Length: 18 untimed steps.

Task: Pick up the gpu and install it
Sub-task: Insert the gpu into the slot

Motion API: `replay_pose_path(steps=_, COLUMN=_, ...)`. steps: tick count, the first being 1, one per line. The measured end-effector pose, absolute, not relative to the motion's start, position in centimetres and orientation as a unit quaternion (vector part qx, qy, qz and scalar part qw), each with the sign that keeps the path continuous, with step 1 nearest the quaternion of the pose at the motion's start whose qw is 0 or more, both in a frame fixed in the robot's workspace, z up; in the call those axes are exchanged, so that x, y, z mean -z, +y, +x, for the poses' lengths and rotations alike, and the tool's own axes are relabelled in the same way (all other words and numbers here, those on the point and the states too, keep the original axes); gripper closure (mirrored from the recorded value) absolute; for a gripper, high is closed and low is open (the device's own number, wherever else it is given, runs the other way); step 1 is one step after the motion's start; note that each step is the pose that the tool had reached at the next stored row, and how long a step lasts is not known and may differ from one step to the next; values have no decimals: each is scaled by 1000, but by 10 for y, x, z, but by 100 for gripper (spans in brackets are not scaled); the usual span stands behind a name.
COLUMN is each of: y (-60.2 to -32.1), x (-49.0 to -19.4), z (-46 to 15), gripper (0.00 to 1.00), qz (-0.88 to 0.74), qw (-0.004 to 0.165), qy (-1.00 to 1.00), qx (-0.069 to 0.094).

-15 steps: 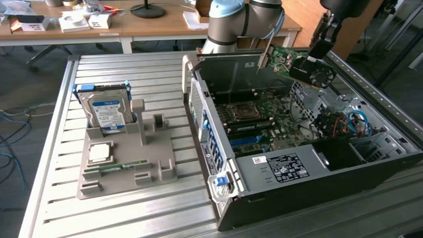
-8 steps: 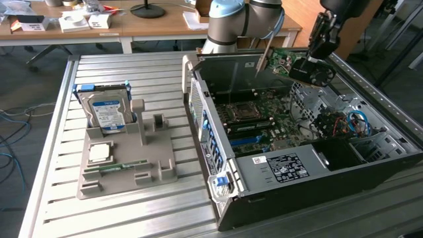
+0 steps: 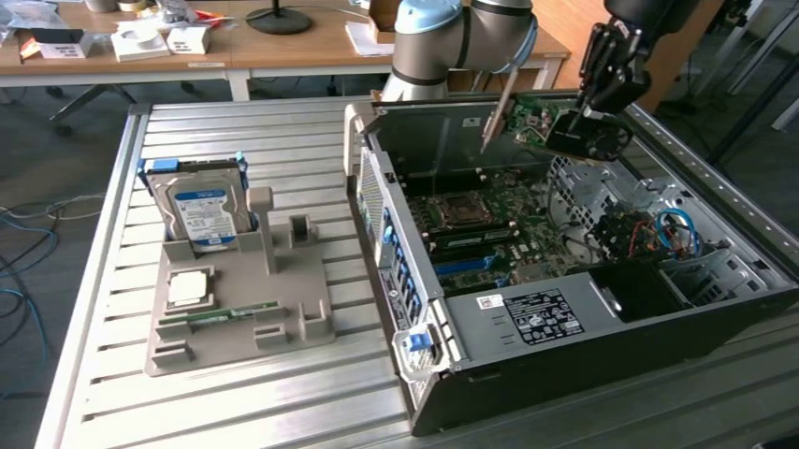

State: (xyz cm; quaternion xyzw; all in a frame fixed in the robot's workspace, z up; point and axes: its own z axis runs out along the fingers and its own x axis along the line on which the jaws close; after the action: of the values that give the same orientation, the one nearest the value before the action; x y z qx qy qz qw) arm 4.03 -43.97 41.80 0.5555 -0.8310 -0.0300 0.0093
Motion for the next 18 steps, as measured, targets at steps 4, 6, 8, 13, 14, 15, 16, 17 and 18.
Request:
replay_pose_path(steps=4, y=-440, x=-418, z=40, gripper=73, qz=585, qw=10, qy=-810, qx=30)
replay_pose_path(steps=6, y=-440, x=-418, z=40, gripper=73, qz=600, qw=11, qy=-799, qx=29)
replay_pose_path(steps=8, y=-440, x=-417, z=40, gripper=73, qz=614, qw=11, qy=-788, qx=29)
replay_pose_path(steps=13, y=-440, x=-417, z=40, gripper=73, qz=650, qw=13, qy=-760, qx=29)
replay_pose_path(steps=14, y=-440, x=-417, z=40, gripper=73, qz=656, qw=13, qy=-754, qx=29)
replay_pose_path(steps=15, y=-440, x=-417, z=40, gripper=73, qz=663, qw=13, qy=-748, qx=28)
replay_pose_path(steps=16, y=-440, x=-417, z=40, gripper=73, qz=670, qw=14, qy=-742, qx=28)
replay_pose_path(steps=17, y=-440, x=-417, z=40, gripper=73, qz=676, qw=14, qy=-736, qx=28)
replay_pose_path(steps=18, y=-440, x=-417, z=40, gripper=73, qz=682, qw=14, qy=-731, qx=28)
